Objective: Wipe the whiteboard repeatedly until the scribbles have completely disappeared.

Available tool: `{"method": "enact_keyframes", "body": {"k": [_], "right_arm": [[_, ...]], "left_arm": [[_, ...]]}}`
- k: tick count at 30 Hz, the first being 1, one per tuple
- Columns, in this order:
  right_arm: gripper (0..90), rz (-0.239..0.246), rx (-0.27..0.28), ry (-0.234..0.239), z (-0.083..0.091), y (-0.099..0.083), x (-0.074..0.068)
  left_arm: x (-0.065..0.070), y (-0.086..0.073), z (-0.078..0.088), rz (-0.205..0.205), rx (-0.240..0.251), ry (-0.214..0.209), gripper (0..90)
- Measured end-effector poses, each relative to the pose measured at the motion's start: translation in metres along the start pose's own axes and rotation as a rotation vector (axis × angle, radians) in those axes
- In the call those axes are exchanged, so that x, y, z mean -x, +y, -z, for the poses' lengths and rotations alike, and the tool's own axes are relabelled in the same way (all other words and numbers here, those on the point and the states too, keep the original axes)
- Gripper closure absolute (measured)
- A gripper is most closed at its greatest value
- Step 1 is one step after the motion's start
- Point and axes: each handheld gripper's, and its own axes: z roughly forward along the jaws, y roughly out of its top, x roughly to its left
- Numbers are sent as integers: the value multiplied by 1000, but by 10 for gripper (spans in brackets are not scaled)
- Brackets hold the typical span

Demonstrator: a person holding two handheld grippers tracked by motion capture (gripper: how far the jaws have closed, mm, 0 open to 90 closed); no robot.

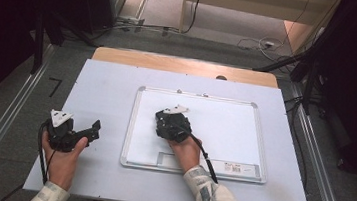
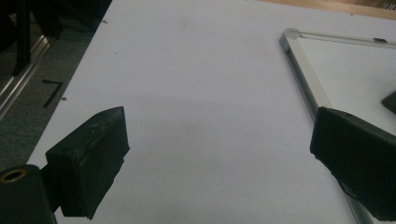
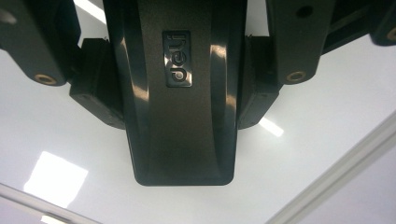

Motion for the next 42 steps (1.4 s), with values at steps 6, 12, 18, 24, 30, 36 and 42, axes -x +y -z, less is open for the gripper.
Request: {"method": "enact_keyframes", "body": {"k": [6,12,18,24,30,36,42], "right_arm": [[376,34,-1,39,-3,4,-18],[375,53,-3,56,-13,15,-29],[375,54,-11,59,-22,26,-30],[375,40,-6,55,-30,34,-26],[375,28,-3,48,-38,42,-21],[376,12,0,37,-45,50,-14],[376,0,2,23,-49,53,-8]], "left_arm": [[0,0,-1,2,1,-3,48],[-2,0,0,8,6,0,48],[-3,0,2,11,6,0,48],[-4,0,3,14,5,-1,48],[-5,0,3,15,7,-2,48],[-6,-1,3,15,5,-1,48],[-7,-1,3,19,6,0,48]]}}
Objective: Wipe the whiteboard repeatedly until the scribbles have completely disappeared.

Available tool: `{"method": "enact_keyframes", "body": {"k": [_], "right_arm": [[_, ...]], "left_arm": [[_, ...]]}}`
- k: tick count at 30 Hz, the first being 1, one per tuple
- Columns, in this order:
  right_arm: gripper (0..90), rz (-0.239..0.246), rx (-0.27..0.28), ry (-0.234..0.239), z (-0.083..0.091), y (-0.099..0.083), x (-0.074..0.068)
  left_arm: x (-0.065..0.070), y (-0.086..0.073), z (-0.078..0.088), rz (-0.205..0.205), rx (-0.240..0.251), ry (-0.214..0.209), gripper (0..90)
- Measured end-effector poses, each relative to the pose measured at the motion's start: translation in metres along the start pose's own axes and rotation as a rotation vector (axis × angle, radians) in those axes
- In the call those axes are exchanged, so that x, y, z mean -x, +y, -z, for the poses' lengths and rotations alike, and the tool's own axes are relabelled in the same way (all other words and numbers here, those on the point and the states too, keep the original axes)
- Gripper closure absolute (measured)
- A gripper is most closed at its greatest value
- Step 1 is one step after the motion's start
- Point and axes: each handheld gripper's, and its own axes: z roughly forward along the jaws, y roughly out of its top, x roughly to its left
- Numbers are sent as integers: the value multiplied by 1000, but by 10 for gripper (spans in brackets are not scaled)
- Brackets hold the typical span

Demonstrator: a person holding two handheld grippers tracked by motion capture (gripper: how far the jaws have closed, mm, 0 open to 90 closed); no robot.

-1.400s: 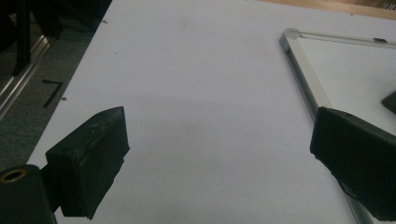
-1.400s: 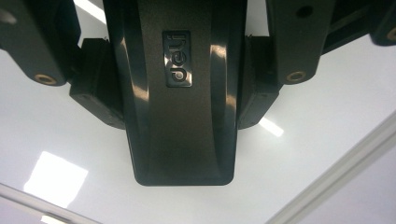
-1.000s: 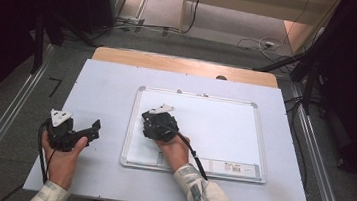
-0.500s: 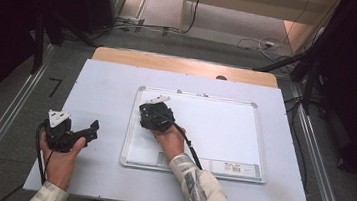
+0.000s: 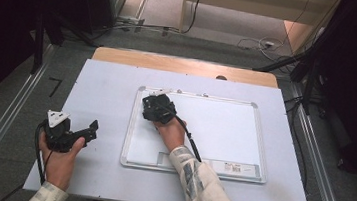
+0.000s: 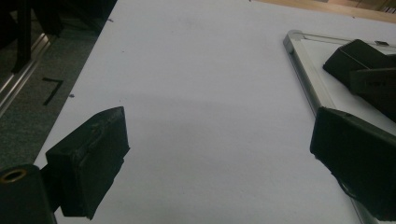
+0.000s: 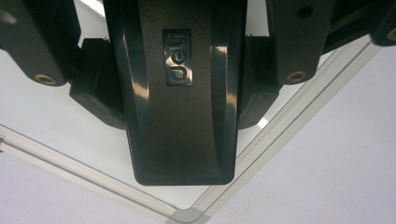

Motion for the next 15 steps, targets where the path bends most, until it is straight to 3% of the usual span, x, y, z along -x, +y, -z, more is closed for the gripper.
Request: {"method": "enact_keyframes", "body": {"k": [15], "right_arm": [[377,-36,-8,-43,6,-5,24]], "left_arm": [[-3,-2,2,4,-2,10,48]]}}
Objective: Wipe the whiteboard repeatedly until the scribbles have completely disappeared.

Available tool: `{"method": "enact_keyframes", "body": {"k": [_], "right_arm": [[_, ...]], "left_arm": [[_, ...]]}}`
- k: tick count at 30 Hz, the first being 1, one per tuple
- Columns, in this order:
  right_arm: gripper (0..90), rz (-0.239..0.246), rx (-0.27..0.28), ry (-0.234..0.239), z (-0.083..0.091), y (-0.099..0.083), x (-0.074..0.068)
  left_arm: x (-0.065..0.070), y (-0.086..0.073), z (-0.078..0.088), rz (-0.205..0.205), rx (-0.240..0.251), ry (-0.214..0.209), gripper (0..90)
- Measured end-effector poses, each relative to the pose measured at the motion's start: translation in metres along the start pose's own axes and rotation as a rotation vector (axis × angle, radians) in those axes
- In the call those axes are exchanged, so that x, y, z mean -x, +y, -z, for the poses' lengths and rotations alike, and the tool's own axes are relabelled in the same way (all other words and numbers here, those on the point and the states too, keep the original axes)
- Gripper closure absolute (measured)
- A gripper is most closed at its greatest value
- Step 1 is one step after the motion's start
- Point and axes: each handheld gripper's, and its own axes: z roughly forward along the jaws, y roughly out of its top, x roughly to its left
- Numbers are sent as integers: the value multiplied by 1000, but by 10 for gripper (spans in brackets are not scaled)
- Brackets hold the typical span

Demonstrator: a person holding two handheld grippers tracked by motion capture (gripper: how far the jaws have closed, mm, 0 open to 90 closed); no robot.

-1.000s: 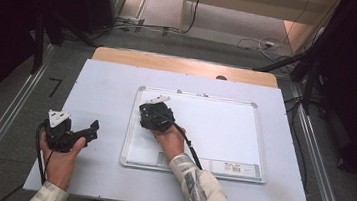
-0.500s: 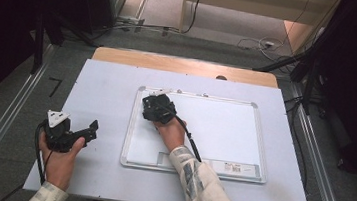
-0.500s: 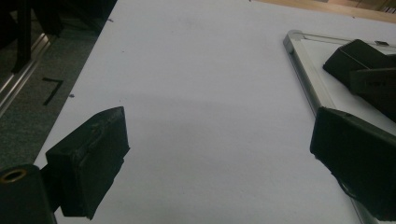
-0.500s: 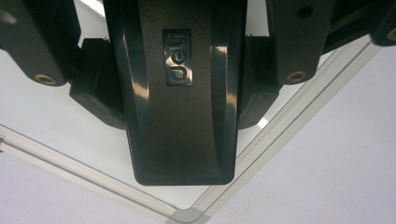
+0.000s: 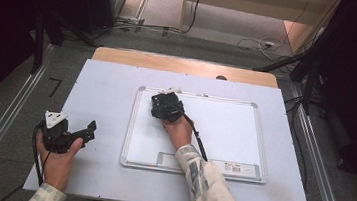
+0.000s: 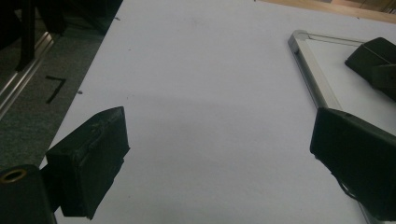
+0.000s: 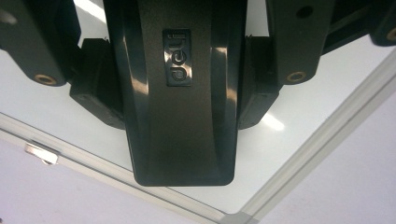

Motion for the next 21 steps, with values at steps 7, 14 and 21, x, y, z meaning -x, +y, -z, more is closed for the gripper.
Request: {"method": "enact_keyframes", "body": {"k": [7,14,21], "right_arm": [[379,21,6,-33,9,-10,2],[379,21,0,-22,15,-15,-1],[378,10,-8,4,20,-19,-8]], "left_arm": [[5,1,-1,-10,1,-3,48],[8,1,-2,-17,0,-8,48],[8,1,-2,-16,2,-7,48]]}}
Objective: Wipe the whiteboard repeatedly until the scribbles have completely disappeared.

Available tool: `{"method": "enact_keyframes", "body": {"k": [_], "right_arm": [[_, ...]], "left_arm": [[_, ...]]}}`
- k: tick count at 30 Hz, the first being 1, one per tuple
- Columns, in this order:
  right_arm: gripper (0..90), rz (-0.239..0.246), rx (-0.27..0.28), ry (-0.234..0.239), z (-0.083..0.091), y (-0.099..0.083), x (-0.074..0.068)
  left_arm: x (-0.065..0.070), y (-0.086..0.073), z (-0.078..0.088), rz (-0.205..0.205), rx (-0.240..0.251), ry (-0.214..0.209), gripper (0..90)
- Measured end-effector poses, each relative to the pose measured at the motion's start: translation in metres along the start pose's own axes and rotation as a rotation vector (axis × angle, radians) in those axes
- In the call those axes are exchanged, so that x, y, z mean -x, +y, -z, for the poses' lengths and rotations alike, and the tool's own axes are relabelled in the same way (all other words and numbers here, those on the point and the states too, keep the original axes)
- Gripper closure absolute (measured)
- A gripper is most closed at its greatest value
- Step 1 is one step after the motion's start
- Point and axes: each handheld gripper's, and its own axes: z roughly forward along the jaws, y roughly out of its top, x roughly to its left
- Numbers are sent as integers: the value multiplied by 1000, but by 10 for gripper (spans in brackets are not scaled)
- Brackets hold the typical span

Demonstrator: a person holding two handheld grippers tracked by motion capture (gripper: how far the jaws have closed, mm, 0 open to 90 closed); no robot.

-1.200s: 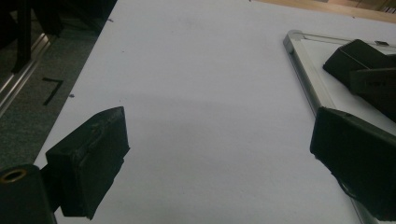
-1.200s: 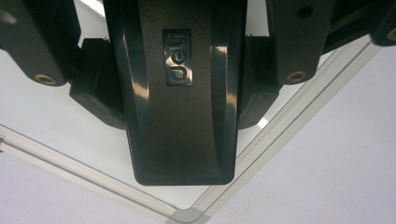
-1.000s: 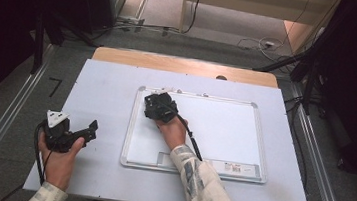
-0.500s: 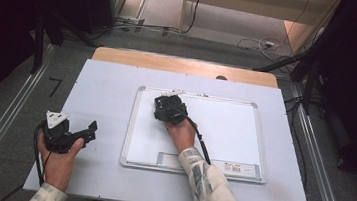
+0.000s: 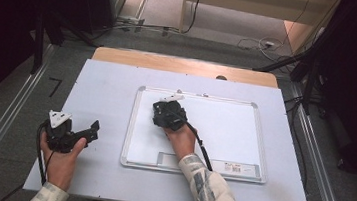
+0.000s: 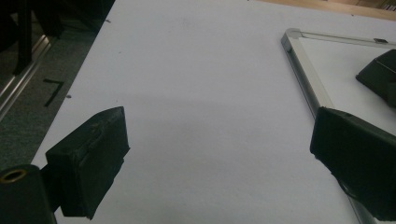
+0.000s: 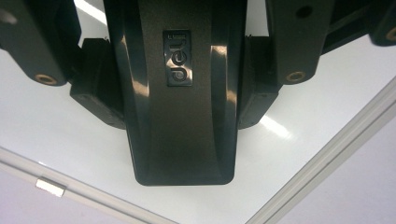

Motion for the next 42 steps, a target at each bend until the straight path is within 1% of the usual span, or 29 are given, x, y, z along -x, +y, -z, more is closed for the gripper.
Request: {"method": "enact_keyframes", "body": {"k": [3,5,9,12,13,15,18,20,22,25,30,42], "right_arm": [[379,2,2,9,3,-2,-5],[379,11,29,15,8,-1,-8],[379,8,73,37,24,8,-12],[379,15,81,44,33,10,-13],[379,12,77,46,35,10,-14],[379,23,73,45,36,9,-14],[379,20,67,47,35,8,-14],[379,18,75,46,35,8,-14],[379,10,78,49,35,8,-13],[379,3,74,48,36,7,-12],[379,-1,74,46,38,3,-10],[379,-4,74,44,40,1,-7]], "left_arm": [[0,0,0,-2,0,-1,48],[0,0,0,1,0,0,48],[1,0,0,-3,0,-1,48],[1,0,1,-3,1,0,48],[1,-1,0,0,2,-1,48],[0,-1,0,2,-6,-4,48],[-2,0,-1,8,-1,-3,48],[-2,0,0,6,1,-1,48],[-1,0,-1,7,3,-1,48],[2,0,0,-6,-1,-8,48],[5,1,-2,-13,-4,-9,48],[5,0,-3,-8,-5,-8,48]]}}
